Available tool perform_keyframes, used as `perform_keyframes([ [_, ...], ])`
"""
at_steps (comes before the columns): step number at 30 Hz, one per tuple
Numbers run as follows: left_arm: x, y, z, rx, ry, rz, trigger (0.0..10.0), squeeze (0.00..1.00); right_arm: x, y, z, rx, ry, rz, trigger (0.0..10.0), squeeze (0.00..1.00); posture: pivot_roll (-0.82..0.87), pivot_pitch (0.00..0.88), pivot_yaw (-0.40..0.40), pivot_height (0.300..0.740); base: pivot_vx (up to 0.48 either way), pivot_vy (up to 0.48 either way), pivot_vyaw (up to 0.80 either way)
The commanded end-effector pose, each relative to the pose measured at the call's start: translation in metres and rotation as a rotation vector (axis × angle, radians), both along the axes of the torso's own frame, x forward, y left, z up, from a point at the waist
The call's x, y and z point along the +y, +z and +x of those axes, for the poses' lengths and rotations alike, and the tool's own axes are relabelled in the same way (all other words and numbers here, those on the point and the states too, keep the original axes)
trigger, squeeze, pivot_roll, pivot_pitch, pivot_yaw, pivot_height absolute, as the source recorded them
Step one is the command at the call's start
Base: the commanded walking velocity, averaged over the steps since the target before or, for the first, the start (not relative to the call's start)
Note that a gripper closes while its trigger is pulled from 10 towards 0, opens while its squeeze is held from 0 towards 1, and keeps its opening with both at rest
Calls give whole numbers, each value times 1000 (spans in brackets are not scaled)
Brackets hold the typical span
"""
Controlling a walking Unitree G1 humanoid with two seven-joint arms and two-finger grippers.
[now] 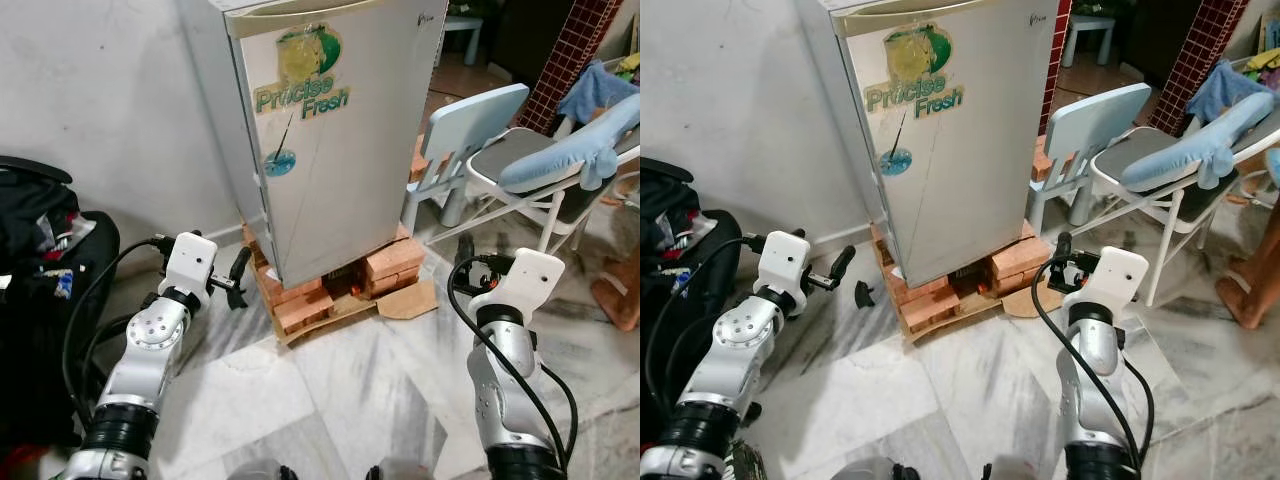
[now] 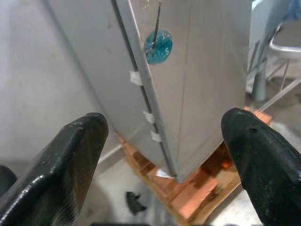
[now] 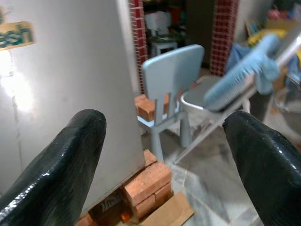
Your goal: Restocking fridge
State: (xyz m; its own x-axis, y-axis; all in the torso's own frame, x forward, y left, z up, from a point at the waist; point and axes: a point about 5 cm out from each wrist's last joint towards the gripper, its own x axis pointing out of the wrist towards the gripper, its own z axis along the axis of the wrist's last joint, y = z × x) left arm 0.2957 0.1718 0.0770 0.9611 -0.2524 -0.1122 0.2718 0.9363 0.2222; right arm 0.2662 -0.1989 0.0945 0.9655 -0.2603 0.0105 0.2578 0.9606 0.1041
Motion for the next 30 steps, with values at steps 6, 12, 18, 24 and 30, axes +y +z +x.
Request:
perform_keyframes([
  [6,8,-6,-2,-1,67,11,10000,0,6,9,14,-12,87,-14,10000,0,-25,0,-85,740,0,480,0],
  [12,15,-4,-6,-13,84,1,10000,0,22,13,31,-21,153,-7,10000,0,26,0,-115,740,0,480,0],
  [18,13,1,-10,-44,-4,6,10000,0,34,14,35,-25,181,11,10000,0,41,0,-117,740,361,169,-613],
  [24,10,0,-14,-46,-19,11,10000,0,42,15,37,-33,212,14,10000,0,37,0,-128,740,470,0,-800],
  [30,8,-4,-19,-23,-26,-15,10000,0,45,13,36,-34,221,13,10000,0,43,0,-128,740,479,0,-800],
])
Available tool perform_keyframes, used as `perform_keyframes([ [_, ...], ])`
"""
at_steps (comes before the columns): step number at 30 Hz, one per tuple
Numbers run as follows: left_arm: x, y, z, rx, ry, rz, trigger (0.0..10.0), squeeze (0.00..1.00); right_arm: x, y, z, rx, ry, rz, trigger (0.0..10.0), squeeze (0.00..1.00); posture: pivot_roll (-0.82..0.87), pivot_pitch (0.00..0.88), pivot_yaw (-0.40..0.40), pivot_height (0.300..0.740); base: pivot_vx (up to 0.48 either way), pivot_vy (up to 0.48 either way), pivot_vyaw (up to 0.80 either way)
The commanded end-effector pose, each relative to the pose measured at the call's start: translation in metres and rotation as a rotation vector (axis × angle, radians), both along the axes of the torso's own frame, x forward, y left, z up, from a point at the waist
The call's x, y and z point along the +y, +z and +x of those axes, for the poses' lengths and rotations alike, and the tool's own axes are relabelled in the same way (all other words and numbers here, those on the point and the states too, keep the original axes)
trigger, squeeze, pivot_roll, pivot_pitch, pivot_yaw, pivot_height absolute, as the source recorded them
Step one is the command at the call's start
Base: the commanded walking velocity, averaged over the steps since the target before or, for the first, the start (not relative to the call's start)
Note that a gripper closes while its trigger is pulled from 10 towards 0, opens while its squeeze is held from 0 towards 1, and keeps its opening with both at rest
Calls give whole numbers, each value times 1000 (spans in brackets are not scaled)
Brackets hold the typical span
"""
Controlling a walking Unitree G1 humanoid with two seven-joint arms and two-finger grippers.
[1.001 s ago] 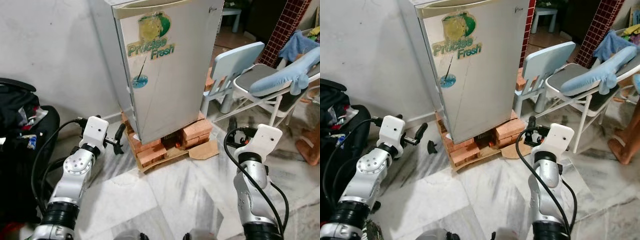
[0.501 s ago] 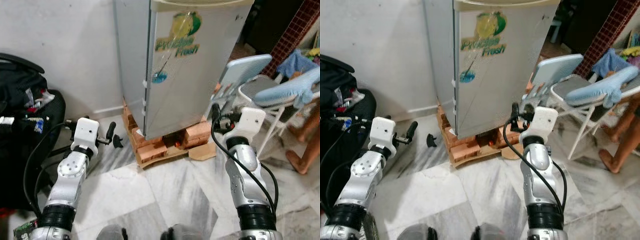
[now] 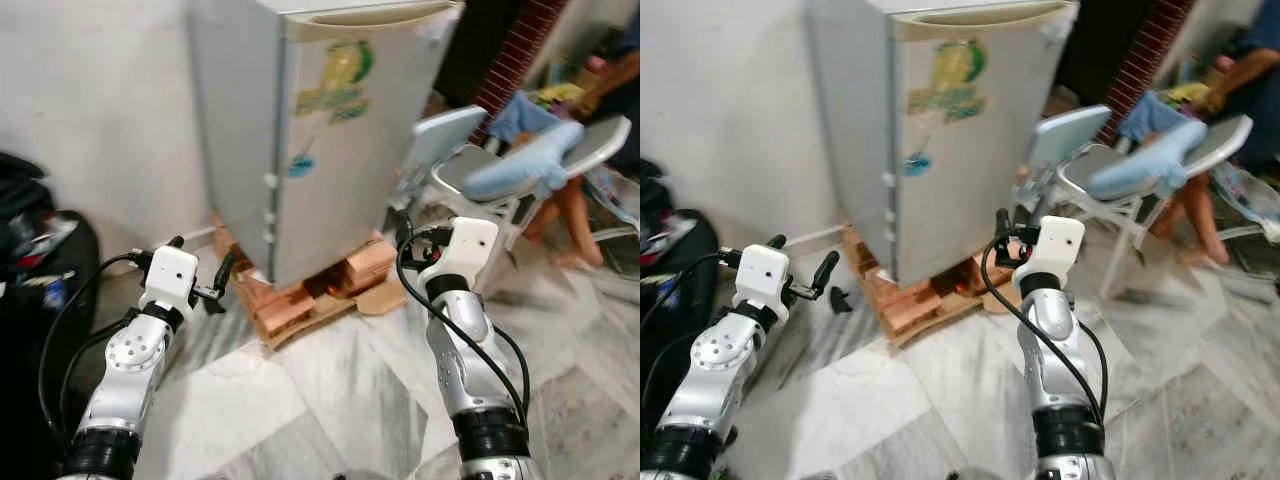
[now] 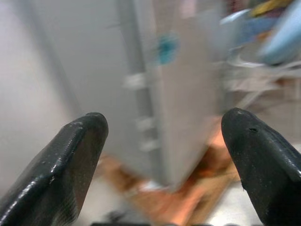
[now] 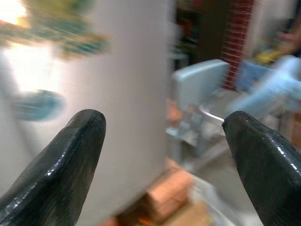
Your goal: Restocking fridge
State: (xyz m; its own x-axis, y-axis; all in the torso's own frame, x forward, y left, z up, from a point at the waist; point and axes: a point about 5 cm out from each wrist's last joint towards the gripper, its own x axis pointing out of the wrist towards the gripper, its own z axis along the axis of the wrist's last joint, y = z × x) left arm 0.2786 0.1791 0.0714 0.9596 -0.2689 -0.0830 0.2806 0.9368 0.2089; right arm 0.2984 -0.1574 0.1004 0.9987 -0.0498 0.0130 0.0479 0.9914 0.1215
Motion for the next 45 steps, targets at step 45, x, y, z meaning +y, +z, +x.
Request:
perform_keyframes([
  [45,36,14,-34,-3,248,80,10000,0,-8,-1,-15,18,-52,2,10000,0,61,28,-109,740,76,165,-439],
])
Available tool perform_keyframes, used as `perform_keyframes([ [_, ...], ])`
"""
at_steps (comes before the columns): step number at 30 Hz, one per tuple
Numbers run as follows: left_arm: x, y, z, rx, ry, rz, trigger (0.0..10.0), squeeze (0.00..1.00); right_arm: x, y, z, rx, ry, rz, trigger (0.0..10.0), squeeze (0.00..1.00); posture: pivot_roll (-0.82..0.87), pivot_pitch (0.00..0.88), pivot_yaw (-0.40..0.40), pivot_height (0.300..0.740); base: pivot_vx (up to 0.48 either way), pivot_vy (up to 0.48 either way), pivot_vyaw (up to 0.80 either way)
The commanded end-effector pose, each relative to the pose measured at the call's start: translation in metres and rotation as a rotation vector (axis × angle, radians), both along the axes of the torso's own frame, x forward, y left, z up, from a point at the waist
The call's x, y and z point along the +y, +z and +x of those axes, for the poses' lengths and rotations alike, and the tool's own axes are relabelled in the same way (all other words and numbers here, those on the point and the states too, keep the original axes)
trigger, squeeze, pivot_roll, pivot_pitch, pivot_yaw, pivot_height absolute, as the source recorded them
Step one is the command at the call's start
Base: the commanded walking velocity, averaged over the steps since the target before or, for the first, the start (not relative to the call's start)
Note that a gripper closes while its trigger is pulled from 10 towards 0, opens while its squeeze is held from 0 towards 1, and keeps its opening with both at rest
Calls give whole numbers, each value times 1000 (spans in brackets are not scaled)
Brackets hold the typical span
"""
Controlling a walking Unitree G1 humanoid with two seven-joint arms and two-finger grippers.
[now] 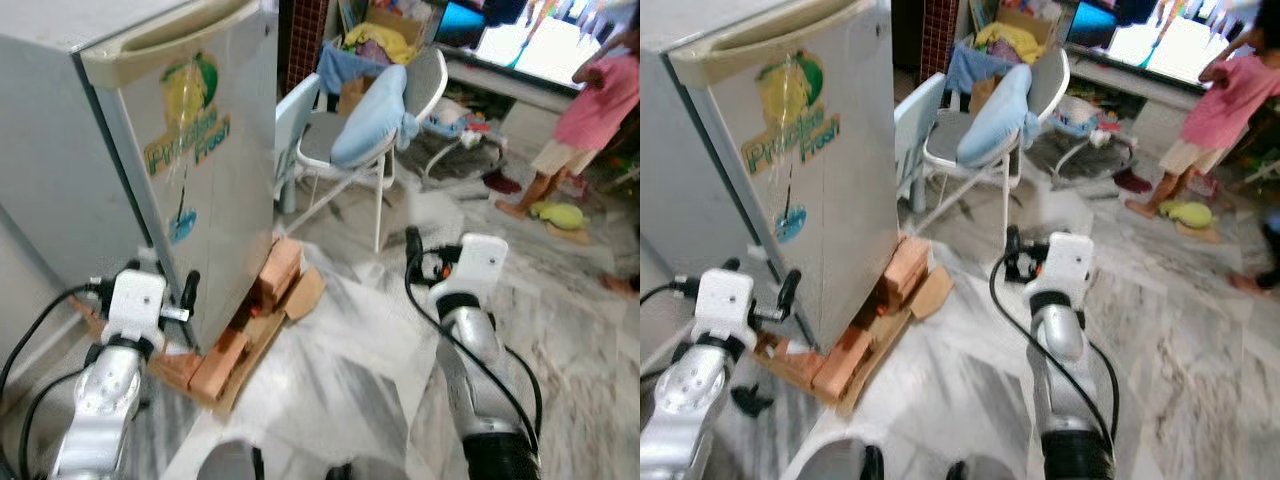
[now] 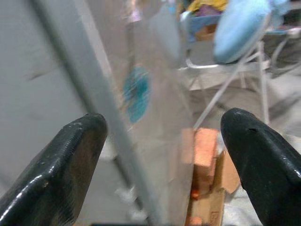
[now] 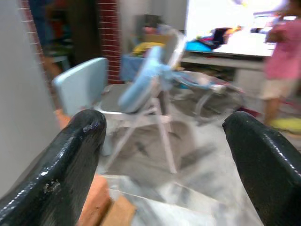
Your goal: Restocking fridge
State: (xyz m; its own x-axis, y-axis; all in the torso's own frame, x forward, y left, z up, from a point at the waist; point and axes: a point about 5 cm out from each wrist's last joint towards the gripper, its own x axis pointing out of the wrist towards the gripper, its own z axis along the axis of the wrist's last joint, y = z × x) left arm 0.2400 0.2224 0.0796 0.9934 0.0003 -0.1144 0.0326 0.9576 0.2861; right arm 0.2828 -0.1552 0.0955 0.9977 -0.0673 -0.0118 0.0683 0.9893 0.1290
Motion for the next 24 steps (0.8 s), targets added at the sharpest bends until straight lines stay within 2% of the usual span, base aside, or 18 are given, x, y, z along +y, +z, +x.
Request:
perform_keyframes([
  [1,-9,7,6,-24,-28,-9,10000,0,-11,5,1,-16,-37,-12,10000,0,60,26,-107,740,0,0,-706],
  [5,-11,6,8,-20,-37,-14,10000,0,-11,6,2,-22,-39,-11,10000,0,59,22,-104,740,0,90,-578],
  [13,-10,9,10,-30,-56,16,10000,0,-9,7,3,-25,-38,-7,10000,0,65,23,-99,740,0,472,0],
  [21,-10,9,10,-35,-41,8,10000,0,-9,6,3,-25,-43,-4,10000,0,67,22,-98,740,0,480,0],
  [24,-11,8,9,-35,-42,9,10000,0,-8,6,3,-22,-43,-7,10000,0,65,25,-99,740,0,0,0],
])
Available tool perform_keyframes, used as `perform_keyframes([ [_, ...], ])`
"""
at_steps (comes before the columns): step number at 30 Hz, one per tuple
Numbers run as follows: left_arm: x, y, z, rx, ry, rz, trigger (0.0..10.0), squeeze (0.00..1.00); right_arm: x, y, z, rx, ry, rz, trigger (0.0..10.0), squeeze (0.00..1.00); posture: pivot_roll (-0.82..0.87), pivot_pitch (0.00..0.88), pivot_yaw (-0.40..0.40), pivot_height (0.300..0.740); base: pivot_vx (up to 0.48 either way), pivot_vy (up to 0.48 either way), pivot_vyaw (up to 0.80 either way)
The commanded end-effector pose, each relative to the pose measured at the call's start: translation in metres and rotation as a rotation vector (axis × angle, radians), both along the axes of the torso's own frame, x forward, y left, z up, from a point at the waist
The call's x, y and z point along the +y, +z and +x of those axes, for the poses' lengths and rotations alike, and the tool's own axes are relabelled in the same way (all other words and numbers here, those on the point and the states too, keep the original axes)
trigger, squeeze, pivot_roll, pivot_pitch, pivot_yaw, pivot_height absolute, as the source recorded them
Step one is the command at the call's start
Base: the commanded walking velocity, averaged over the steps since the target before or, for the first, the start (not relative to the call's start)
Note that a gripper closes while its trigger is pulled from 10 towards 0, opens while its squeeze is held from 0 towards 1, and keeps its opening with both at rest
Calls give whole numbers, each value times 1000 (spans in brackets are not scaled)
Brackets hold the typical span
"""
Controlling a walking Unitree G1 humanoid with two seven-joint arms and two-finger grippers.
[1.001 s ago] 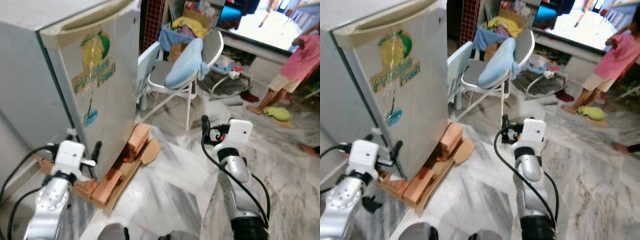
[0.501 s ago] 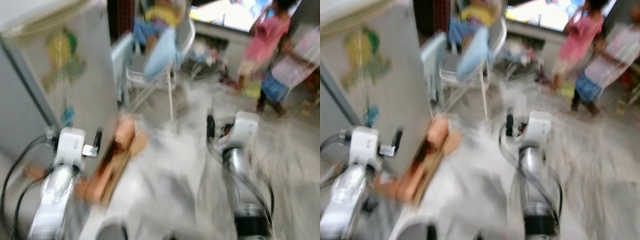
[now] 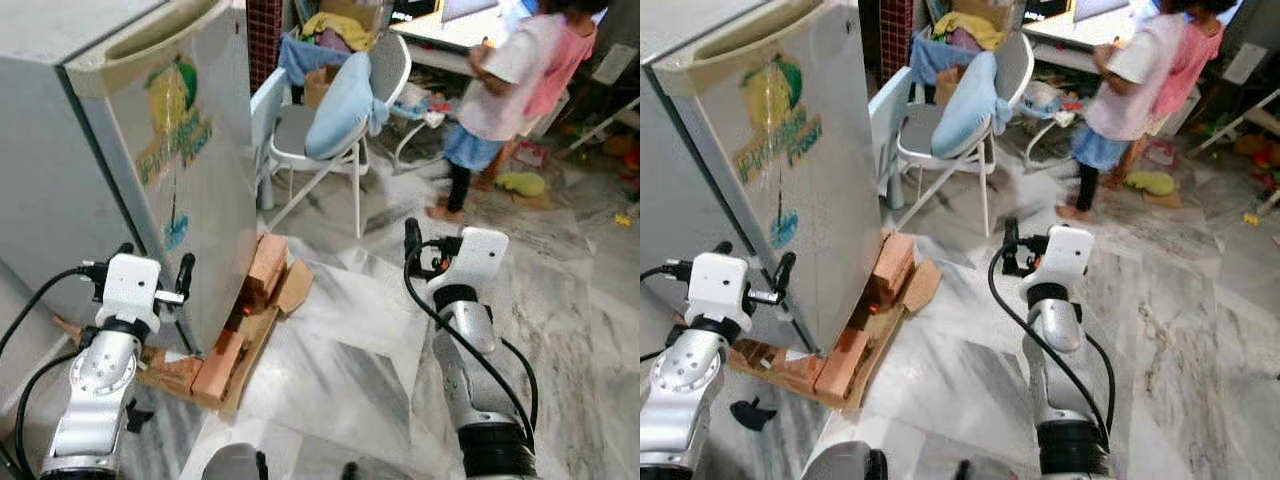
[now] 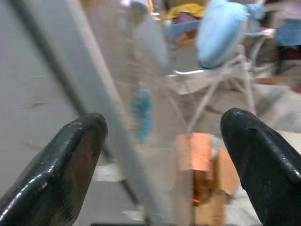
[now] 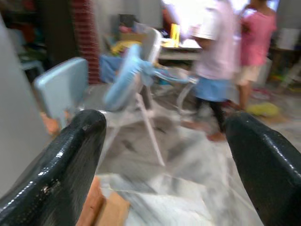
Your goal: Restocking fridge
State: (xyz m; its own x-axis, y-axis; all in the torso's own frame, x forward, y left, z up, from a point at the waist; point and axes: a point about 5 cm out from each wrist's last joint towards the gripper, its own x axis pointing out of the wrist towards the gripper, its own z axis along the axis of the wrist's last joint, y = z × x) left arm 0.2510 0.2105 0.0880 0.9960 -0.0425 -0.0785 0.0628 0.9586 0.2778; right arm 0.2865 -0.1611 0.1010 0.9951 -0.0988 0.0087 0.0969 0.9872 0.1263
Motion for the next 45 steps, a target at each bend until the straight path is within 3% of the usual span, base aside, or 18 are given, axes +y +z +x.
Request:
perform_keyframes([
  [1,1,0,-1,0,0,16,10000,0,-2,1,0,-2,-12,-2,10000,0,64,27,-101,740,0,0,0],
  [10,-4,0,10,-17,-2,14,10000,0,-4,-1,-3,17,-9,-7,10000,0,63,36,-120,740,0,0,-444],
  [22,17,7,43,-65,152,20,10000,0,-5,0,-9,22,2,-14,10000,0,35,54,-123,740,0,0,-295],
  [25,22,7,45,-60,176,-30,10000,0,-5,1,-11,22,3,-14,10000,0,29,56,-123,740,0,0,0],
  [28,22,4,41,-48,162,-45,10000,0,-7,0,-14,28,5,-14,10000,0,25,61,-124,740,0,0,0],
  [33,17,-4,22,-27,90,-90,10000,0,-7,-1,-16,39,16,-12,10000,0,30,66,-125,740,0,0,0],
  [37,28,-7,7,-25,144,-65,10000,0,-6,-2,-16,50,28,-14,10000,0,42,74,-128,740,0,0,0],
  [39,44,-7,-1,-35,235,-52,10000,0,-5,-2,-16,53,39,-14,10000,0,46,76,-131,740,0,0,0],
  [45,63,-4,2,-40,337,-41,10000,0,-4,-2,-15,58,51,-11,10000,0,41,75,-135,740,0,0,0],
])
